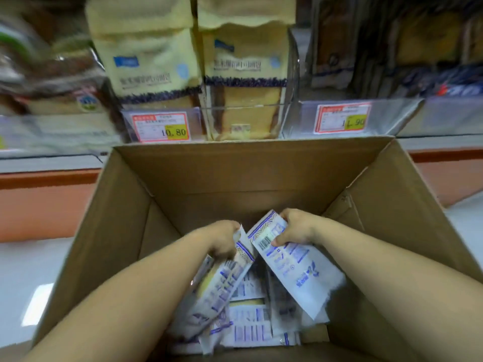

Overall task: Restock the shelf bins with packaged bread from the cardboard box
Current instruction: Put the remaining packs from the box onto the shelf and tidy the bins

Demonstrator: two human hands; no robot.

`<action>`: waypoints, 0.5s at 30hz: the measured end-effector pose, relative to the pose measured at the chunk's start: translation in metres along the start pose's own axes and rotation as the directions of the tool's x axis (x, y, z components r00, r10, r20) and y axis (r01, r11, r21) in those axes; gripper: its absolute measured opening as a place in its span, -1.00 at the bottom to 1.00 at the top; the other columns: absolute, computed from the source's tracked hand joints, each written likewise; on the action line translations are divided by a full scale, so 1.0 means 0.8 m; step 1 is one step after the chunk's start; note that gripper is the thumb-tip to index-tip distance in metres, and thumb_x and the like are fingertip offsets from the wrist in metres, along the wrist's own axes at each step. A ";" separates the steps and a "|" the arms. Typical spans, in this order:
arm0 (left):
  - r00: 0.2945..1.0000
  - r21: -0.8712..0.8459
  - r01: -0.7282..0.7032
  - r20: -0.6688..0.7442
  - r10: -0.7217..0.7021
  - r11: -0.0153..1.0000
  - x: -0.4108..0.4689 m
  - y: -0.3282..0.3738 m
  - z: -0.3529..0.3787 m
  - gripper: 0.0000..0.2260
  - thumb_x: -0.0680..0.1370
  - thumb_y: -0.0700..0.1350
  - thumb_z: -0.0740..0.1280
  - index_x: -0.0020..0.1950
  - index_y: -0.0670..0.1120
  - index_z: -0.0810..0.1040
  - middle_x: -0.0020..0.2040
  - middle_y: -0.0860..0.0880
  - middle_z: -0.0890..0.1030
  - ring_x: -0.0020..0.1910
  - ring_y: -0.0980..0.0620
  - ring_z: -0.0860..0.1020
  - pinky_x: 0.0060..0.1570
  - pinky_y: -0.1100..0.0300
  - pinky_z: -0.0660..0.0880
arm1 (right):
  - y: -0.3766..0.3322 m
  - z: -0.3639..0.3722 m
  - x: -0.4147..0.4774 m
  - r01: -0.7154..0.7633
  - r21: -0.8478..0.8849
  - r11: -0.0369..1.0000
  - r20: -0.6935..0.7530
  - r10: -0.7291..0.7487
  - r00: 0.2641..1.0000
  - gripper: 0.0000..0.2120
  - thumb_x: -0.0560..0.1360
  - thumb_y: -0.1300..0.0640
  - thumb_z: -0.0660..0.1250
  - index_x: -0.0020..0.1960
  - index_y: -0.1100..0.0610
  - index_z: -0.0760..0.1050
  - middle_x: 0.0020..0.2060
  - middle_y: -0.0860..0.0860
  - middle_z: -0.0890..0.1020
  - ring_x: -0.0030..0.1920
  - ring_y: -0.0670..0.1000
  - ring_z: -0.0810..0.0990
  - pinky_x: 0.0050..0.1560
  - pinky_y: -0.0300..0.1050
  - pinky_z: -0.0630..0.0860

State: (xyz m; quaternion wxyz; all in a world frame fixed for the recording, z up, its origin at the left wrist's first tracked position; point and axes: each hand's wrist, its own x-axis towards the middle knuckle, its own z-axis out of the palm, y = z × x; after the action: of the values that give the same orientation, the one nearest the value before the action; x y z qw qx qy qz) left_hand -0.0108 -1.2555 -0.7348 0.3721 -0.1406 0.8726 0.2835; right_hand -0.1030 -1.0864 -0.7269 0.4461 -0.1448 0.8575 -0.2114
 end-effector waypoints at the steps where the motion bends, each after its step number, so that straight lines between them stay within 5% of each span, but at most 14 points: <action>1: 1.000 0.022 -0.018 -0.008 0.018 1.000 -0.015 0.007 -0.012 -0.46 0.45 -0.28 0.38 0.41 -0.14 0.33 0.21 -0.14 0.55 0.05 -0.10 0.57 -0.20 0.21 0.44 | -0.008 -0.008 -0.014 0.026 -0.025 0.999 -0.024 -0.027 0.999 -0.68 0.32 0.17 0.56 -0.10 0.10 0.43 -0.09 0.06 0.62 -0.18 0.00 0.59 -0.03 -0.07 0.58; 9: 0.946 0.116 -0.187 -0.246 0.210 0.976 -0.143 0.040 -0.092 -0.68 0.38 -0.21 0.47 0.09 -0.12 0.51 0.08 -0.09 0.60 0.03 -0.07 0.58 0.02 0.04 0.55 | -0.061 -0.063 -0.145 0.241 -0.047 0.969 -0.324 -0.243 0.914 -0.57 0.32 0.18 0.51 0.11 0.08 0.41 -0.07 0.01 0.61 -0.11 -0.01 0.60 -0.06 -0.10 0.53; 15: 0.810 0.082 -0.347 -0.476 0.342 0.934 -0.236 0.079 -0.121 -0.54 0.43 -0.17 0.44 0.31 0.00 0.45 0.22 0.05 0.56 0.17 0.07 0.53 0.23 0.08 0.44 | -0.095 -0.099 -0.244 0.388 -0.103 0.916 -0.581 -0.372 0.724 -0.38 0.35 0.11 0.49 0.32 0.03 0.29 0.03 -0.03 0.58 -0.03 -0.04 0.57 -0.04 -0.13 0.47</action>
State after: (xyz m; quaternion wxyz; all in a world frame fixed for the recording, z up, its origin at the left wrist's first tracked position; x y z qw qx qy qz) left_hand 0.0346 -1.2566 -0.5180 0.0845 -0.0482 0.9471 0.3059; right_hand -0.0545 -1.0490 -0.5120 0.1070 -0.2384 0.9021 -0.3433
